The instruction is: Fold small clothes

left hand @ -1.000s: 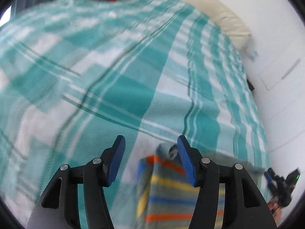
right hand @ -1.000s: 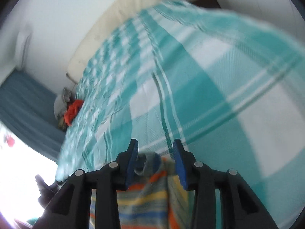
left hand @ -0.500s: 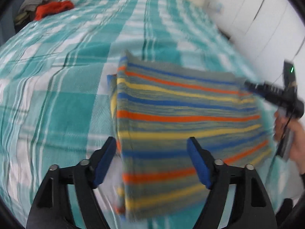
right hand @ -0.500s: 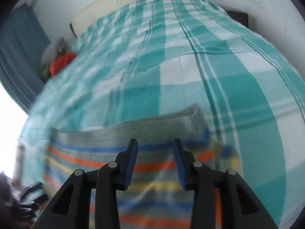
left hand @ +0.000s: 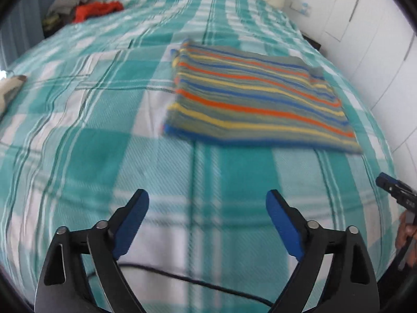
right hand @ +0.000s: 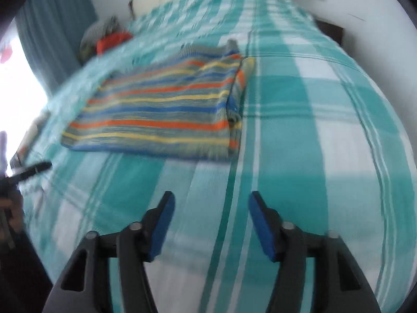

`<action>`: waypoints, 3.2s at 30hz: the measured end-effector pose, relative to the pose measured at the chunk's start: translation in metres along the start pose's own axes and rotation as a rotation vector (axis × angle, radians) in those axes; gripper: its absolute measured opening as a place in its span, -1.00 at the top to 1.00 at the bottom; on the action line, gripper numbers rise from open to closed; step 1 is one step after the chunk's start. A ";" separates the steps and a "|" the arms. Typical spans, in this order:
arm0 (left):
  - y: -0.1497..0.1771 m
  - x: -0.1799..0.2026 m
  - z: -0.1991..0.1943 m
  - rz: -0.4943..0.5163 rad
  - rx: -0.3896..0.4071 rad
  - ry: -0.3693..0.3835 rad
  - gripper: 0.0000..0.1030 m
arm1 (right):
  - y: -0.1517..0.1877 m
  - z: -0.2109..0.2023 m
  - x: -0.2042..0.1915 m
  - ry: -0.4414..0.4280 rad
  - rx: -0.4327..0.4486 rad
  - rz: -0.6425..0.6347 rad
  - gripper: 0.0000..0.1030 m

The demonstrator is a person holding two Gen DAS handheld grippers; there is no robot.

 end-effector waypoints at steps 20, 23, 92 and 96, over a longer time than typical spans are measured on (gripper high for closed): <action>0.028 0.051 0.040 0.047 -0.064 -0.135 -0.94 | 0.085 -0.001 -0.014 0.117 0.137 -0.060 -0.72; 0.029 0.052 0.040 0.059 -0.081 -0.128 -0.94 | 0.085 -0.001 -0.014 0.111 0.137 -0.059 -0.73; 0.029 0.052 0.022 0.080 -0.057 -0.171 -0.87 | 0.083 0.003 -0.019 0.146 0.113 -0.083 -0.76; -0.017 0.065 -0.033 0.134 0.088 -0.141 -0.89 | 0.066 -0.026 -0.022 0.145 0.128 -0.065 -0.75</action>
Point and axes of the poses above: each gripper's, at about its wrist camera, not at the fingertips, and z roughly the way its jaws point, x to its right, y to its underside, the point moved 6 cm from there along z, roughly the way its jaws point, and after that the axes turned 8 degrees about z, right-handed, at the moved point
